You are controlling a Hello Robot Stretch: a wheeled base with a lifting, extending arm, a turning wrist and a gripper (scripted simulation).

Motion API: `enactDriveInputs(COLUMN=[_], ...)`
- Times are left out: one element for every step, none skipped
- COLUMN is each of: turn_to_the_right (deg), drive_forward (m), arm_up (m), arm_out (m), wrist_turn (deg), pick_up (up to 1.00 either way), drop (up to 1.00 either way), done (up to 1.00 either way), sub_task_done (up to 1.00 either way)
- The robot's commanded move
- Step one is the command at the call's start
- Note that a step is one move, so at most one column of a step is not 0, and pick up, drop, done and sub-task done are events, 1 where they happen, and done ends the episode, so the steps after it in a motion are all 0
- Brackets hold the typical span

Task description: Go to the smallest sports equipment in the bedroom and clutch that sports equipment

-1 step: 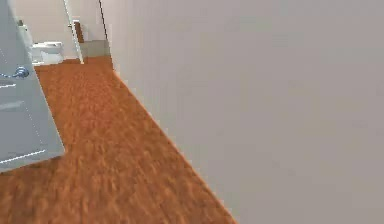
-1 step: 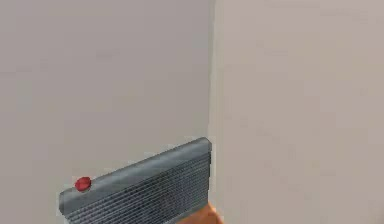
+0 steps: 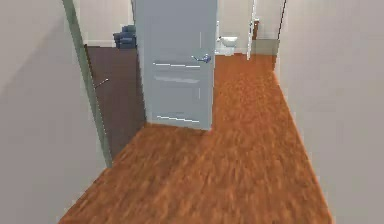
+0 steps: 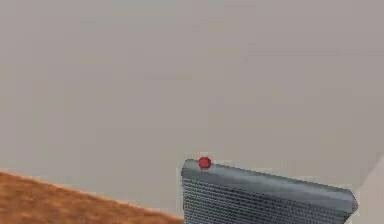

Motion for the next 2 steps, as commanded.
enactDriveInputs(turn_to_the_right=[-12.0, 0.0], drive_forward=[0.0, 1.0], arm_up=[0.0, 0.0], arm_out=[0.0, 0.0], wrist_turn=[0.0, 0.0], pick_up=[0.0, 0.0], drop=[0.0, 0.0], done=[0.0, 0.0], sub_task_done=[0.0, 0.0])
